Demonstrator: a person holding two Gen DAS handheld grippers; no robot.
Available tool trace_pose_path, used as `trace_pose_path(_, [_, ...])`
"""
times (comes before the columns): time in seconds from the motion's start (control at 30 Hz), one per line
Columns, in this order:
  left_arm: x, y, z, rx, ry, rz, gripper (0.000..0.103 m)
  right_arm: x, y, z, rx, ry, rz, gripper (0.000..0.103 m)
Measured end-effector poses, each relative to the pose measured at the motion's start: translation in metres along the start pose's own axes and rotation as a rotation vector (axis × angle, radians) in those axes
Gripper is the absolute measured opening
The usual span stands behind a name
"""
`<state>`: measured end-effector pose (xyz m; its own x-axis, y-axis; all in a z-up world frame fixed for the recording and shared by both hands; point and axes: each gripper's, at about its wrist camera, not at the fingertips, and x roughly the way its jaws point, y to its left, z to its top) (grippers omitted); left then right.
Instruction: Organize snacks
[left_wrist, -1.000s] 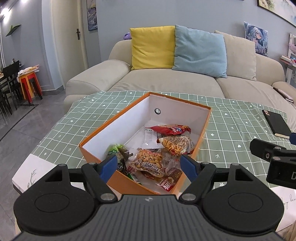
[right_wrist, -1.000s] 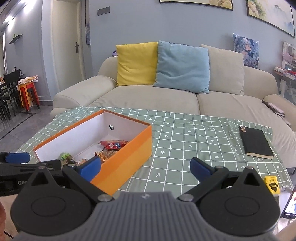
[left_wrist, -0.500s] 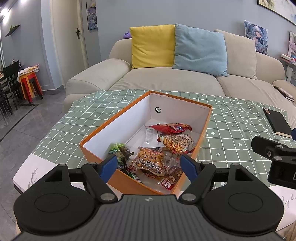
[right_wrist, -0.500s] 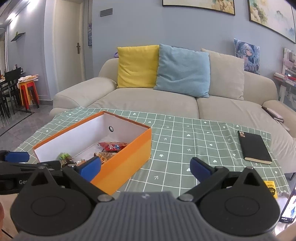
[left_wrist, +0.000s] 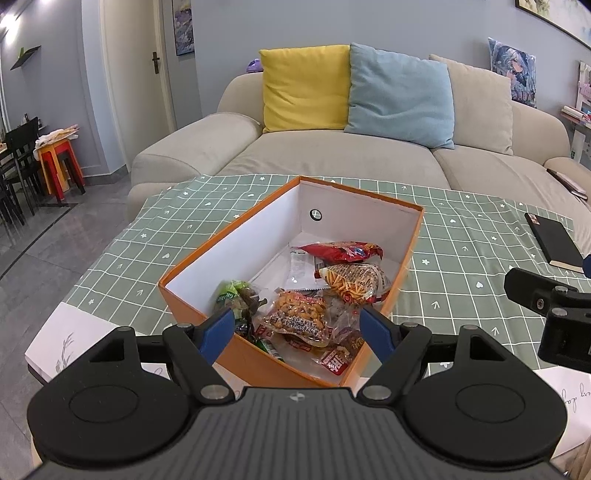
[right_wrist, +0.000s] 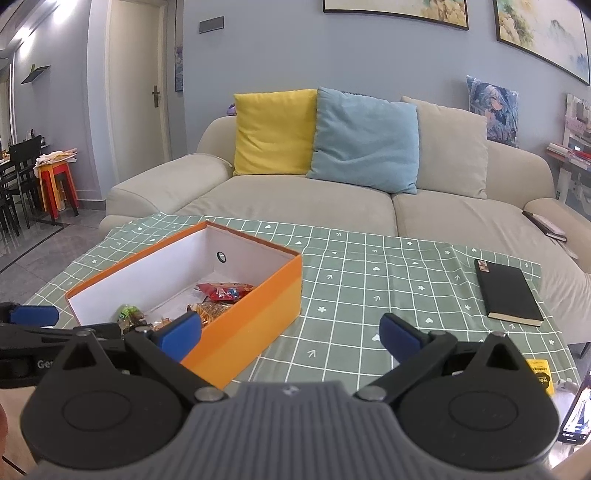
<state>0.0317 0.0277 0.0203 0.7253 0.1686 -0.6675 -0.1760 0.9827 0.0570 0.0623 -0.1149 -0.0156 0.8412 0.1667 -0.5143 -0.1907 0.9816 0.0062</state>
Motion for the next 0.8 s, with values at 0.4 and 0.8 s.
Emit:
trace_pose_path(0.4, [0.0006,-0.0008,-0.0005,0.001,0.005,-0.003,0.090,0.0009,-0.0005,0.0004,0.001,0.008,0.001,0.099])
trace_pose_path(0.8, [0.0005,-0.0016,-0.0006,0.009,0.005,0.001,0.090,0.0034,-0.0003,0.0006,0.008,0.016,0.005,0.099])
